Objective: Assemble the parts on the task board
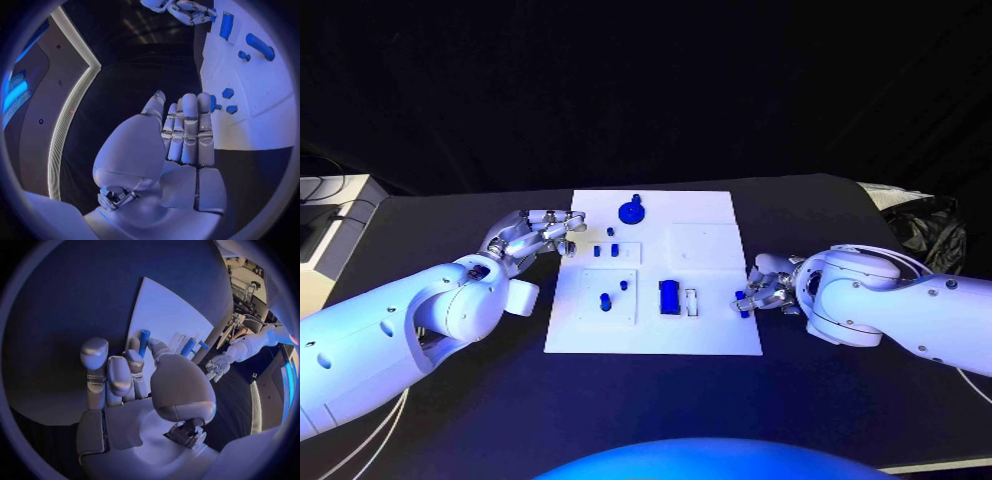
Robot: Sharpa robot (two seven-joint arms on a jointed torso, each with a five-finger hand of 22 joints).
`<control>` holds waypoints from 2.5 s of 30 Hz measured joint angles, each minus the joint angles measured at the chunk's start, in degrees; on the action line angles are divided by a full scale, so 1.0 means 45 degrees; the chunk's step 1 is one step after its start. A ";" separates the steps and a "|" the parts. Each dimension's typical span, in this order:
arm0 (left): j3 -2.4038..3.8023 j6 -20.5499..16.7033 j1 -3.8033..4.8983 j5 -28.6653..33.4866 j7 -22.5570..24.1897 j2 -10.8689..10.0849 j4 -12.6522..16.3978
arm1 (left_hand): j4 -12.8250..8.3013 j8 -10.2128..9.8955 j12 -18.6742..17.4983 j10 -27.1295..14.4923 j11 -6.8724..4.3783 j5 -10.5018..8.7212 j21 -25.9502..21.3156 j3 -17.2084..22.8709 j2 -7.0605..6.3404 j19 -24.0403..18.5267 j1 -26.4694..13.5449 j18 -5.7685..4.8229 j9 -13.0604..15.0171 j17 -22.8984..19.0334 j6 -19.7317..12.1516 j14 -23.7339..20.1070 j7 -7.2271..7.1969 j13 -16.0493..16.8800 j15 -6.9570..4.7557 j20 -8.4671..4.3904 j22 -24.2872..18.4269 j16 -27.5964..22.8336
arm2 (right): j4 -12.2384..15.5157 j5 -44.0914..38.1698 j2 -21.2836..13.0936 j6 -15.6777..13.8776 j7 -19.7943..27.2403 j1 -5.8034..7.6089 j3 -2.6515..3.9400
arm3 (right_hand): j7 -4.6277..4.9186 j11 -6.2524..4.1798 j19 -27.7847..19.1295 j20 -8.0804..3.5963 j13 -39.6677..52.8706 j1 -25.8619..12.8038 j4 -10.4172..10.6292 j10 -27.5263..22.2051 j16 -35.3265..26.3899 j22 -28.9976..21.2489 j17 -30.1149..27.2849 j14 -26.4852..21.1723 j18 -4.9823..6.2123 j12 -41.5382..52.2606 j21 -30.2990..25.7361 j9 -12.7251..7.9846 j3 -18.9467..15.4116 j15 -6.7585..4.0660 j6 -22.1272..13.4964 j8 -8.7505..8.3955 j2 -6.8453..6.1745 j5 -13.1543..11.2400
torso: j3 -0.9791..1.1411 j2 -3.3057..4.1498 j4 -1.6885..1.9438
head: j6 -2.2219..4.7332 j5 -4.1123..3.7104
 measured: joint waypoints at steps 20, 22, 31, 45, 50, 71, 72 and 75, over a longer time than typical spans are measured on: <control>0.0000 0.0001 -0.0001 0.0000 -0.0030 0.0008 -0.0006 | 0.0035 0.0000 0.0000 0.0000 0.0000 0.0000 0.0000 0.0035 0.0000 0.0000 0.0000 0.0000 0.0000 0.0000 0.0000 0.0000 0.0000 0.0000 0.0000 0.0000 0.0019 0.0000 | 0.0247 0.2958 -0.0239 -0.0636 0.0256 0.0563 -0.0127 | 0.0371 0.0118 -0.0046 0.0045 -0.0069 0.0026 -0.1111 -0.0077 -0.0049 -0.0003 -0.0024 -0.0045 0.0115 0.0037 0.0260 -0.7712 0.0662 0.0049 -0.0147 -0.0493 0.0007 0.0669 | -0.0001 0.0005 0.0000 | -0.0013 0.0049; 0.0000 0.0003 -0.0001 0.0000 -0.0033 0.0011 -0.0006 | 0.0035 0.0000 0.0000 0.0000 0.0000 0.0000 0.0000 0.0035 0.0000 0.0000 0.0000 0.0000 0.0000 0.0000 0.0000 0.0000 0.0000 0.0000 0.0000 0.0000 0.0019 0.0000 | 0.0314 0.3091 -0.0224 -0.0639 0.0267 0.0619 -0.0151 | 0.0372 0.0115 -0.0046 0.0045 -0.0071 0.0076 -0.1161 -0.0074 -0.0049 -0.0003 -0.0024 -0.0045 0.0117 0.0037 0.0260 -0.7711 0.0658 0.0048 -0.0148 -0.0478 -0.0043 0.0669 | -0.0004 0.0005 0.0000 | -0.0013 0.0060; 0.0000 0.0008 -0.0002 0.0000 -0.0043 0.0013 0.0000 | 0.0035 0.0000 0.0000 0.0000 0.0000 0.0000 0.0000 0.0035 0.0000 0.0000 0.0000 0.0000 0.0000 0.0000 0.0000 0.0000 0.0000 0.0000 0.0000 0.0000 0.0018 0.0000 | 0.0485 0.3361 0.0292 -0.0701 0.0338 0.0748 -0.0148 | 0.0372 0.0114 -0.0047 0.0046 -0.0083 0.0088 -0.1307 -0.0073 -0.0049 -0.0004 -0.0057 -0.0045 0.0116 0.0036 0.0260 -0.7662 0.0670 0.0049 -0.0150 -0.0430 -0.0058 0.0669 | -0.0009 0.0004 0.0009 | -0.0055 0.0083; 0.0000 0.0016 -0.0003 0.0000 -0.0050 0.0004 0.0008 | 0.0035 0.0000 0.0000 0.0000 0.0000 0.0000 0.0000 0.0035 0.0000 0.0001 0.0000 -0.0001 0.0000 0.0000 0.0000 0.0000 0.0000 0.0000 0.0000 0.0000 0.0017 0.0000 | 0.0011 0.3231 0.1378 -0.0809 0.0444 0.0588 -0.0154 | 0.0329 0.0113 -0.0048 0.0046 -0.0095 0.0086 -0.1520 -0.0072 -0.0100 -0.0005 -0.0092 -0.0045 0.0105 0.0084 0.0260 -0.7554 0.0570 0.0048 -0.0107 -0.0434 -0.0058 0.0664 | -0.0011 0.0004 0.0011 | -0.0095 0.0126; 0.0000 0.0019 -0.0003 0.0000 -0.0052 0.0000 0.0016 | 0.0034 0.0000 0.0000 0.0000 0.0000 0.0000 0.0000 0.0035 0.0000 0.0000 0.0000 0.0000 0.0000 0.0000 0.0000 0.0000 0.0000 0.0000 0.0000 0.0000 0.0016 0.0000 | -0.0269 0.3229 0.1669 -0.0796 0.0456 0.0561 -0.0154 | 0.0291 0.0113 -0.0048 0.0047 -0.0095 0.0089 -0.1626 -0.0072 -0.0099 -0.0005 -0.0112 -0.0044 0.0099 0.0134 0.0231 -0.7465 0.0490 0.0048 -0.0070 -0.0436 -0.0055 0.0726 | -0.0011 0.0004 0.0005 | -0.0095 0.0153; 0.0000 0.0034 -0.0003 0.0000 -0.0084 -0.0051 0.0034 | 0.0034 0.0000 0.0000 0.0000 0.0000 0.0000 -0.0097 0.0035 0.0000 0.0000 0.0000 0.0000 0.0000 -0.0014 0.0000 0.0000 0.0000 0.0001 0.0000 0.0000 0.0052 0.0000 | -0.0452 0.3209 0.1912 -0.0940 0.0549 0.0504 -0.0153 | 0.0284 0.0111 -0.0068 0.0066 -0.0114 0.0240 -0.2042 -0.0067 -0.0099 0.0004 -0.0146 -0.0043 0.0021 0.0134 0.0111 -0.7452 0.0104 0.0048 -0.0064 -0.0454 0.0097 0.1290 | -0.0001 0.0004 -0.0001 | -0.0109 0.0228; 0.0000 0.0036 -0.0003 0.0000 -0.0088 -0.0053 0.0035 | 0.0034 0.0000 0.0000 0.0000 0.0000 0.0000 -0.0097 0.0035 0.0000 0.0000 0.0000 -0.0001 0.0000 -0.0014 0.0000 0.0000 0.0000 0.0000 0.0000 0.0000 0.0052 0.0000 | -0.0452 0.3205 0.1912 -0.0958 0.0558 0.0502 -0.0155 | 0.0284 0.0111 -0.0068 0.0066 -0.0114 0.0240 -0.2043 -0.0067 -0.0099 0.0004 -0.0153 -0.0043 0.0018 0.0134 0.0111 -0.7453 0.0104 0.0048 -0.0064 -0.0438 0.0097 0.1280 | -0.0001 0.0004 -0.0001 | -0.0110 0.0231; 0.0000 0.0040 -0.0003 0.0000 -0.0099 -0.0060 0.0036 | 0.0034 0.0000 0.0000 0.0000 0.0000 0.0000 -0.0097 0.0035 0.0000 0.0000 0.0000 0.0000 0.0000 -0.0014 0.0000 0.0000 0.0000 0.0000 0.0000 0.0000 0.0052 0.0000 | -0.0452 0.3193 0.1924 -0.1003 0.0589 0.0495 -0.0159 | 0.0281 0.0111 -0.0068 0.0066 -0.0114 0.0240 -0.2044 -0.0067 -0.0099 0.0004 -0.0162 -0.0044 0.0015 0.0133 0.0111 -0.7453 0.0105 0.0048 -0.0061 -0.0396 0.0097 0.1111 | -0.0005 0.0004 0.0000 | -0.0127 0.0244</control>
